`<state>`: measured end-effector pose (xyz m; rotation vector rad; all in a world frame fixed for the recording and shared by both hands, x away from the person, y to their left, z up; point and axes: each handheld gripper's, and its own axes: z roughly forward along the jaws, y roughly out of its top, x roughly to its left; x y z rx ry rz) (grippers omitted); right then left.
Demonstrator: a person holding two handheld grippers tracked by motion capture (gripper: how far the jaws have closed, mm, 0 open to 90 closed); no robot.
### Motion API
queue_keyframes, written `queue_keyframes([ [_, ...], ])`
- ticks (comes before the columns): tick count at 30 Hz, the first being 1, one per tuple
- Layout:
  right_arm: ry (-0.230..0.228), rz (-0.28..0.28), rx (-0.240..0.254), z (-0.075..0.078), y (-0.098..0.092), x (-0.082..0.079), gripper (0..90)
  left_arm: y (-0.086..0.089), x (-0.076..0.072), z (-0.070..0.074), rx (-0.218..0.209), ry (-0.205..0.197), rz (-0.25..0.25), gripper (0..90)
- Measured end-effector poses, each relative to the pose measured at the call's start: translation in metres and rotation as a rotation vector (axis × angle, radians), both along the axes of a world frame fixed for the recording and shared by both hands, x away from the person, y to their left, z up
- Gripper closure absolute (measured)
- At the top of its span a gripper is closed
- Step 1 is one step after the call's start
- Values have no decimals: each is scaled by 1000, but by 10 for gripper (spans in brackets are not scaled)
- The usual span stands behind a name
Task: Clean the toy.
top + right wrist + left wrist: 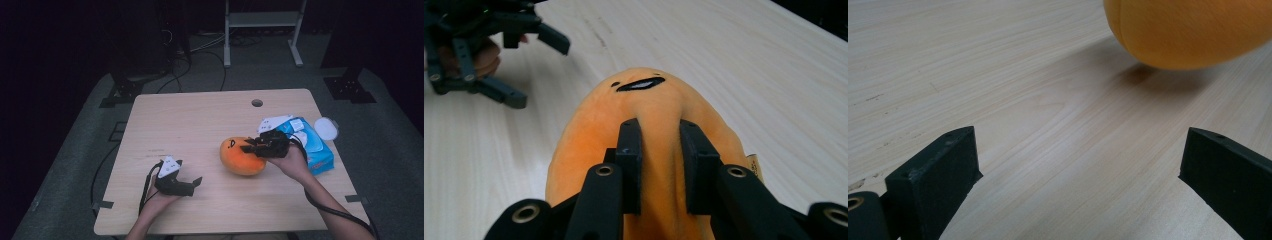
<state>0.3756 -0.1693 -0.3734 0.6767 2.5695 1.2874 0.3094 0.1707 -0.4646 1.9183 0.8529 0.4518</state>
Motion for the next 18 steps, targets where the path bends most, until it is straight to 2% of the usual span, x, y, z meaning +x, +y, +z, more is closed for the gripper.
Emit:
queue_keyframes([
  [5,5,33,-12,-4,6,-10,728,1,-1,1,-15,-3,-13,20],
  [6,3,48,-10,-6,8,-14,728,1,-1,2,-33,-5,-30,20],
  [9,4,57,-4,-8,8,-17,727,0,-2,4,-34,-13,-42,20],
  [11,7,65,-8,-10,9,-21,727,-1,-3,5,-51,-13,-59,20],
  [18,1,96,7,-15,12,-30,724,-4,-6,8,-46,-29,-95,20],
])
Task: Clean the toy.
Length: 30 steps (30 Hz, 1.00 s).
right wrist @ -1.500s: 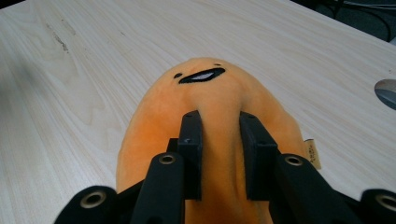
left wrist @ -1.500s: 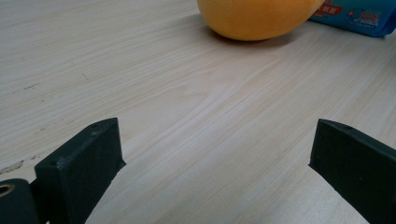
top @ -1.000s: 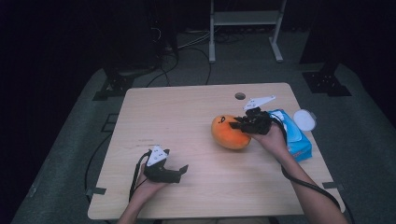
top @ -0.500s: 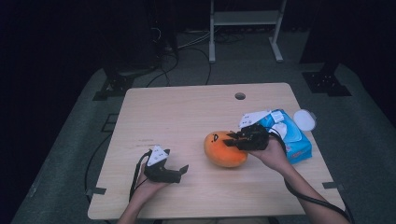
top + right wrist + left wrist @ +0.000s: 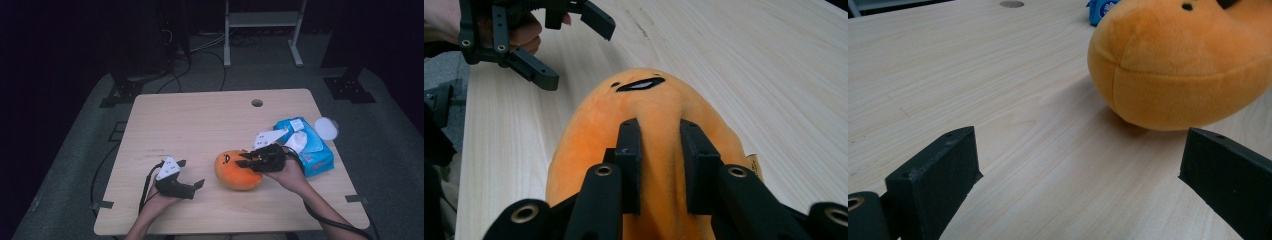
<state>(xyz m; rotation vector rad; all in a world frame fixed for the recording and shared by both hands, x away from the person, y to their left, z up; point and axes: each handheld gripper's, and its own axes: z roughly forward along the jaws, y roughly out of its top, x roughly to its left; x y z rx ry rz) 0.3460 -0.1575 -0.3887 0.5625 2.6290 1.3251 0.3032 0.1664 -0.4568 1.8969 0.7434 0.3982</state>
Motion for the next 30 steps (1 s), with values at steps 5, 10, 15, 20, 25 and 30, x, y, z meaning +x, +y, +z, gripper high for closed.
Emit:
queue_keyframes([
  [5,6,12,3,-6,1,-2,723,-2,-1,2,-9,1,-17,20],
  [10,-3,29,7,-17,3,-3,707,-9,-3,8,-25,-15,-63,20],
  [15,-13,57,6,-18,0,-5,622,-19,-3,17,-40,-37,-105,20],
  [20,-7,52,27,-19,-8,-7,537,-43,2,27,-37,-67,-198,21],
  [25,-10,42,34,-17,-15,-10,496,-62,10,30,-33,-75,-260,21],
  [30,-15,30,51,-14,-27,-12,430,-86,21,29,10,-79,-339,21],
])
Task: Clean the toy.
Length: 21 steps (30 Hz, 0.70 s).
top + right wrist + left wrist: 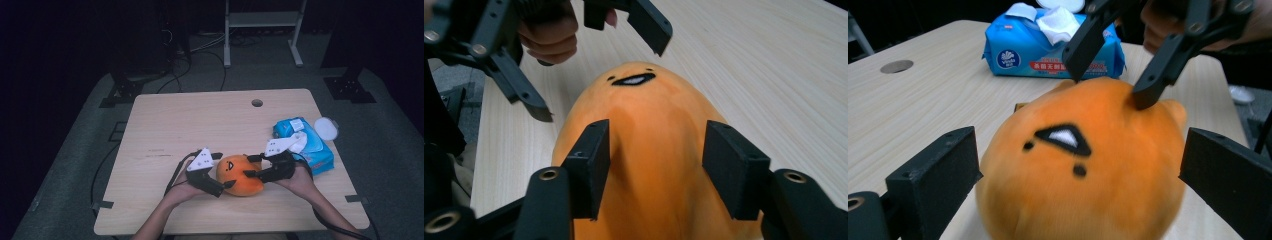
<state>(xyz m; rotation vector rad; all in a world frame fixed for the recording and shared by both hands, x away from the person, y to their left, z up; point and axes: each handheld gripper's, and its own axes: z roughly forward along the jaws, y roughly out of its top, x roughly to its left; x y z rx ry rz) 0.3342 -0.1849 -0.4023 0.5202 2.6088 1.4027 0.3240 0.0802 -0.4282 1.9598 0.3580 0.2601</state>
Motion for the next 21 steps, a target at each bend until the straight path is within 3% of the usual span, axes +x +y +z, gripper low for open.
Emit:
queue_keyframes([
  [7,-18,-55,15,5,-26,-3,377,-5,5,-6,38,15,-19,46],
  [11,-48,-177,2,9,-58,4,358,-6,2,-7,48,11,-14,52],
  [14,-85,-248,-38,11,-75,10,349,-7,-3,-7,66,0,-16,54],
  [15,-85,-248,-38,11,-75,10,349,-7,-3,-7,66,0,-16,54],
  [21,-106,-371,-92,8,-105,30,346,-5,-12,-9,77,-6,-15,53],
])
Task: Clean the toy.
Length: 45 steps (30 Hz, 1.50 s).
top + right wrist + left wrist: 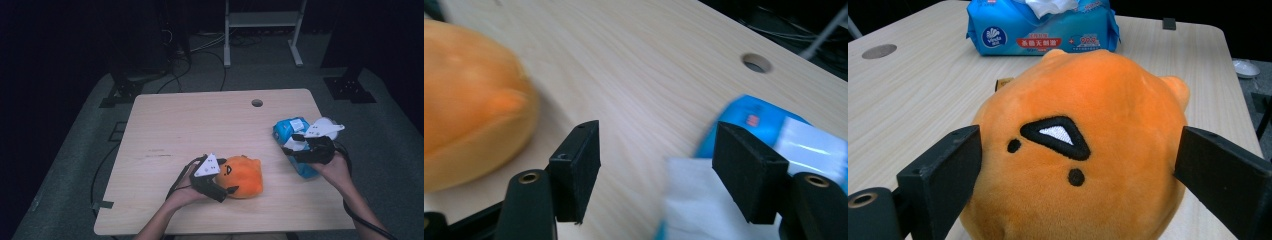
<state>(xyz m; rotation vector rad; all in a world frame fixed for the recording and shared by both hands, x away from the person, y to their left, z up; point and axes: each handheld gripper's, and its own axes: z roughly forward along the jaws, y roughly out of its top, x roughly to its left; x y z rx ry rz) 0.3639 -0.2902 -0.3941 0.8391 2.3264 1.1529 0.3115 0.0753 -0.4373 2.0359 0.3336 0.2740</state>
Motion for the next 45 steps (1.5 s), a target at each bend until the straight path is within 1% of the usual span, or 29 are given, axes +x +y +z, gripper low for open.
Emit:
queue_keyframes([
  [1,0,0,0,0,0,0,346,0,0,0,0,0,0,53],
  [2,1,-16,-1,-1,-4,3,346,1,-2,0,-4,3,2,53],
  [3,-1,-47,-21,-4,-10,8,346,2,-4,-1,-13,4,6,53],
  [5,-8,-78,-40,-7,-16,12,346,2,-7,-1,-6,-1,5,53],
  [9,0,-108,-83,-14,-21,20,348,3,-12,-1,-8,5,3,53],
  [10,0,-108,-83,-14,-21,20,348,3,-12,-1,-8,5,3,53],
  [12,13,-132,-88,-18,-23,25,370,3,-15,-2,-15,11,5,53],
  [14,15,-139,-95,-21,-23,28,393,3,-17,-2,-10,11,5,52],
  [18,29,-146,-136,-30,-22,31,463,4,-21,-3,-15,13,3,51],
  [20,30,-148,-130,-33,-22,31,478,5,-21,-3,-12,12,3,51],
  [21,38,-158,-102,-33,-24,30,536,5,-21,-3,-15,10,1,51],
  [23,39,-168,-85,-34,-26,30,572,6,-22,-4,-20,11,5,51],
  [24,39,-168,-85,-34,-26,30,572,6,-22,-4,-20,11,5,51],
  [27,48,-178,-65,-34,-28,29,605,6,-21,-6,-22,10,8,50],
  [29,49,-173,-67,-33,-27,29,638,6,-20,-6,-23,10,10,46],
  [30,54,-176,-59,-32,-26,28,673,6,-21,-7,-29,11,13,46],
  [32,54,-174,-54,-32,-27,27,688,6,-21,-7,-31,11,14,46],
  [33,56,-172,-33,-31,-30,27,721,6,-21,-8,-38,13,15,46],
  [34,61,-173,-25,-31,-31,26,747,7,-20,-8,-36,14,16,46],
  [36,61,-181,-21,-30,-34,25,800,7,-20,-8,-36,16,20,45],
  [37,69,-185,-23,-30,-35,25,817,7,-20,-8,-36,16,20,44],
  [42,71,-194,-27,-28,-39,22,842,6,-20,-9,-42,13,25,40],
  [43,66,-194,-21,-25,-39,20,845,5,-20,-10,-41,13,25,40],
  [44,66,-194,-21,-25,-39,20,845,5,-20,-10,-42,13,26,40],
  [45,54,-193,-26,-20,-39,16,845,5,-20,-10,-43,12,28,40],
])
